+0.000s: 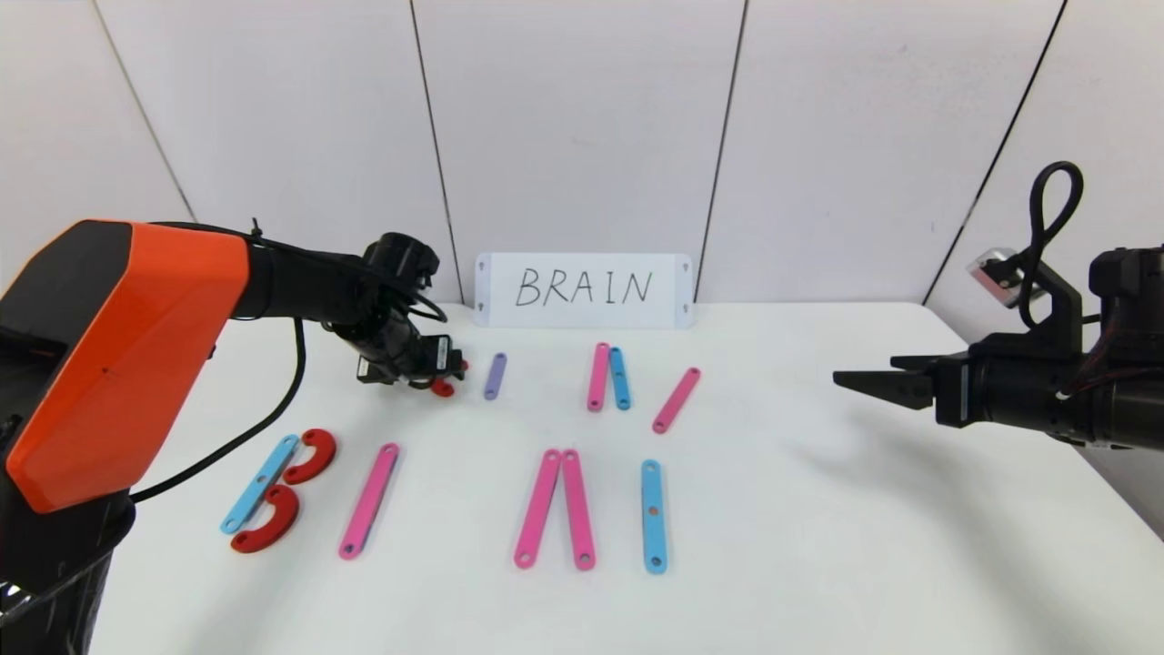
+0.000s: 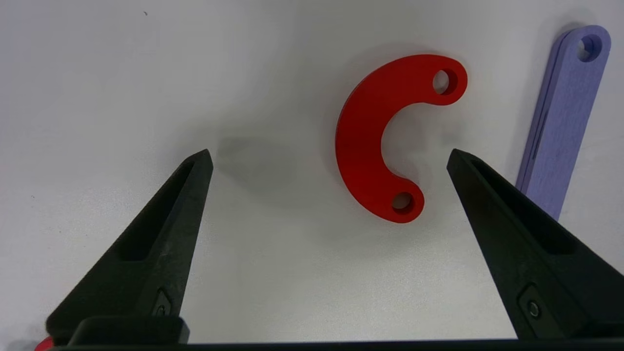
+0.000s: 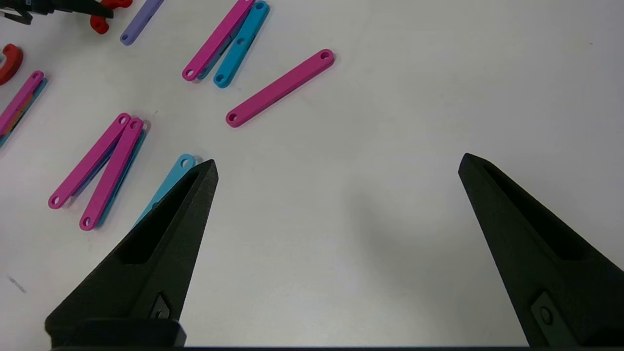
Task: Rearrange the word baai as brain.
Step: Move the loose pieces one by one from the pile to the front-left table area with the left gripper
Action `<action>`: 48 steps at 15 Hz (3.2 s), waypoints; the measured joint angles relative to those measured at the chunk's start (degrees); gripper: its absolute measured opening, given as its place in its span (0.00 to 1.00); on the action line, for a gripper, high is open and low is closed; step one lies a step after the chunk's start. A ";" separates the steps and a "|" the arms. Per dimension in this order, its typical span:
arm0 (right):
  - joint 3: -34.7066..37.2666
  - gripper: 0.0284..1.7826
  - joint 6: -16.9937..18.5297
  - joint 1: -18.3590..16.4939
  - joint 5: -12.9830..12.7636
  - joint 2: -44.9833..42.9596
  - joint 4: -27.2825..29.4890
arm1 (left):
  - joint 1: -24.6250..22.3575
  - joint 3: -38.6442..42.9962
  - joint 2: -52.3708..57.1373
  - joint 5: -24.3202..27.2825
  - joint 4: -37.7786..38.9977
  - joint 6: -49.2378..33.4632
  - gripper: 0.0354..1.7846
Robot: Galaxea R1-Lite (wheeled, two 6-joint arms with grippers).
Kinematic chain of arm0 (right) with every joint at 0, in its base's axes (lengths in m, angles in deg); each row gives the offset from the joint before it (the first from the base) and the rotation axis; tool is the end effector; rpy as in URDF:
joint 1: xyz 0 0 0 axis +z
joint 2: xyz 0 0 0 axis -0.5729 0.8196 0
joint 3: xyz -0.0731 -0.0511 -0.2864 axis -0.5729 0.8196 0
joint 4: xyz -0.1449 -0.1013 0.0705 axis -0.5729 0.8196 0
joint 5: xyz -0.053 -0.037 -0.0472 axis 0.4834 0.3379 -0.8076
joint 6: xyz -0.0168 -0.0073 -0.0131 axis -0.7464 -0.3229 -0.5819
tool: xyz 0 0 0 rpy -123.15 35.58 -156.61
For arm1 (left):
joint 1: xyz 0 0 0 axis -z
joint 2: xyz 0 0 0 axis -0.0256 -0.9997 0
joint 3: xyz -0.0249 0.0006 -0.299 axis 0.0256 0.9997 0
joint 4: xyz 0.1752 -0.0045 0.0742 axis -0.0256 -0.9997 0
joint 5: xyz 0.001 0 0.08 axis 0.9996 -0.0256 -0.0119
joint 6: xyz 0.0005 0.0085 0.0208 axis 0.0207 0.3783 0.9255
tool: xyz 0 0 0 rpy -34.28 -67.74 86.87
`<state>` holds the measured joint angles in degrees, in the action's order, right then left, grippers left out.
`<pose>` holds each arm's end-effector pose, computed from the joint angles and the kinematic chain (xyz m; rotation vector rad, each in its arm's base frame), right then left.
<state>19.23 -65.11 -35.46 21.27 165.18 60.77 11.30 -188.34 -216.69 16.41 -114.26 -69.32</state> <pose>0.2708 0.0091 0.1675 0.1131 0.4871 0.5208 0.4386 -0.0971 0.1248 -0.0988 0.9245 0.0120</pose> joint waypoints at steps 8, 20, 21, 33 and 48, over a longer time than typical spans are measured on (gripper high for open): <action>0.11 0.97 -0.06 0.05 0.09 -0.12 0.00 | 0.21 -0.33 -1.02 -0.02 0.13 0.41 0.23; 0.45 0.97 -0.10 0.07 0.17 -0.33 -0.59 | 0.27 -0.52 0.85 0.72 -0.63 3.69 0.15; 0.45 0.97 -0.09 0.05 0.16 -0.33 -0.59 | 0.24 -0.52 1.51 1.21 -0.74 5.53 0.15; 0.26 0.97 0.21 -0.74 0.44 0.27 -0.59 | -4.52 -0.67 5.74 24.64 -6.17 49.59 0.15; 0.48 0.97 0.02 -1.50 0.28 -0.85 -0.59 | -1.11 -10.42 0.41 25.82 -30.71 103.38 0.15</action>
<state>19.71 -65.08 -36.96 21.55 164.32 60.19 10.19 -198.77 -216.27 42.23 -144.97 34.06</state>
